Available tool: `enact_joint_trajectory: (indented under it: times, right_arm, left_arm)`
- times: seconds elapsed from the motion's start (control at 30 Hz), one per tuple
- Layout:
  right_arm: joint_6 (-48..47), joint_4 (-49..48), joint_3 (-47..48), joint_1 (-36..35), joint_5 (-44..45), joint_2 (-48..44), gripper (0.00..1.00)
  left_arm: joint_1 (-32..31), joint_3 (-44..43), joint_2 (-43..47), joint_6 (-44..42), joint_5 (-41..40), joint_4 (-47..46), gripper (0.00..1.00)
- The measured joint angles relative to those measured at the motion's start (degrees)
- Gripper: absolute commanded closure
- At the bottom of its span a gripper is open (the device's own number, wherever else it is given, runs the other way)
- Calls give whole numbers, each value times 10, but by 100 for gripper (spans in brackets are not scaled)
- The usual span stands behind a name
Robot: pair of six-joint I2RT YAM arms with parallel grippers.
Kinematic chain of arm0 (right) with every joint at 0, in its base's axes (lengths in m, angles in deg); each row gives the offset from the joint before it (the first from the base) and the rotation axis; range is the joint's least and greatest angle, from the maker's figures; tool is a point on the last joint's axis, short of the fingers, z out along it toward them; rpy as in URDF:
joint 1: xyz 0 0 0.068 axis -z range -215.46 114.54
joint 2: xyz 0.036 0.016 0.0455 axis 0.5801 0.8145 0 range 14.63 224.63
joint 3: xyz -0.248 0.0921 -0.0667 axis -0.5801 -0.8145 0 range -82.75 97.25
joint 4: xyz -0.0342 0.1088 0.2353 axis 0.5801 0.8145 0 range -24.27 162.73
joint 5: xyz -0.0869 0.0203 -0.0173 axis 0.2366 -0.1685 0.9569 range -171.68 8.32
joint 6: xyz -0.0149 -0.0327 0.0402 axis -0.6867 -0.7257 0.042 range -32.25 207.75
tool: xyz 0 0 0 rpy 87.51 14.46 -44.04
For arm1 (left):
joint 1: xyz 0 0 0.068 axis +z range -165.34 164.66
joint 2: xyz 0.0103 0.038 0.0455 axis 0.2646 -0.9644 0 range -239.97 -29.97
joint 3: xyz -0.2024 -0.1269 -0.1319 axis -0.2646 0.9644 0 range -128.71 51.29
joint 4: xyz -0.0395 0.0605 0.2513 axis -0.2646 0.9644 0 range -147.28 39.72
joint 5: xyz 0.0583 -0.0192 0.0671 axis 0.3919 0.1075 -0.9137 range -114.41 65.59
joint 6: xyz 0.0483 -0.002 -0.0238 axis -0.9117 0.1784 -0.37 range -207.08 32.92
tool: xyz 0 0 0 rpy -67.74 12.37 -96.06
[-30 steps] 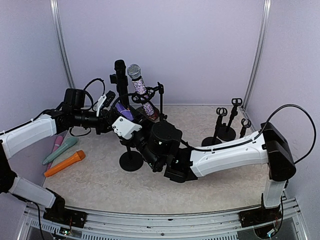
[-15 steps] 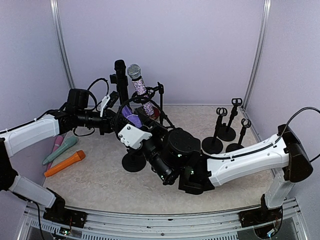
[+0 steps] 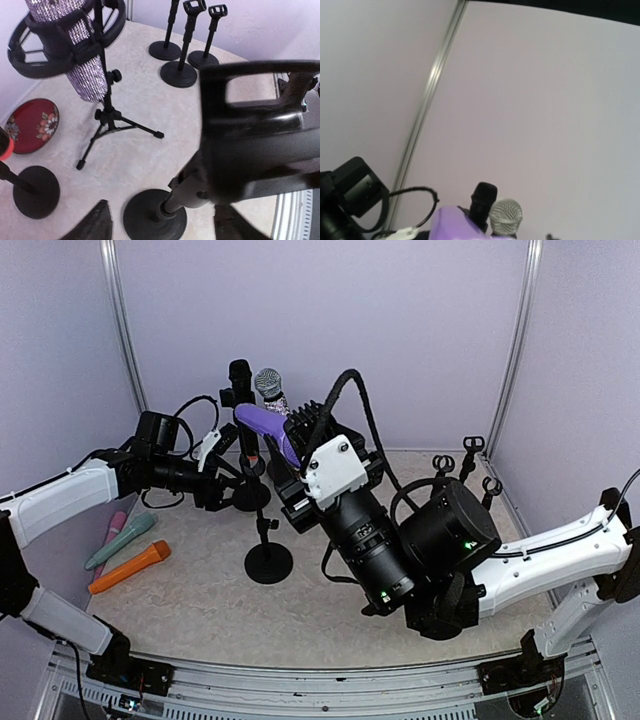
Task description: Remove the microphone from the stand
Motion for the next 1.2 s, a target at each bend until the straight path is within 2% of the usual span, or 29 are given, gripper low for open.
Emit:
enact_joint_trajectory:
  times: [0.03, 0.07, 0.17, 0.33, 0.53, 0.63, 0.77, 0.93, 1.2]
  right_arm:
    - [1, 1, 0, 0, 3, 0, 100]
    - [3, 5, 0, 1, 8, 0, 100]
    - [31, 33, 1, 6, 14, 0, 100]
    - [141, 180, 18, 28, -4, -1, 100]
    - [278, 337, 53, 63, -76, -6, 100]
    - [323, 393, 78, 71, -119, -2, 100]
    - [371, 438, 137, 77, -173, 29, 100]
    - [411, 461, 181, 86, -225, 83, 100]
    - [451, 492, 210, 107, -288, 148, 100]
  left_arm:
    - [-2, -2, 0, -11, 5, 21, 8]
    - [-3, -5, 1, -23, 9, 42, 2]
    - [-3, -26, 5, -54, 12, 108, 1]
    - [31, -67, 49, -118, 9, 204, 1]
    - [116, -105, 104, -214, 1, 309, 1]
    - [123, -106, 123, -260, 0, 355, 1]
    - [111, -105, 153, -306, 7, 401, 4]
    - [51, -104, 187, -336, 3, 428, 11]
    - [29, -101, 192, -347, -13, 446, 35]
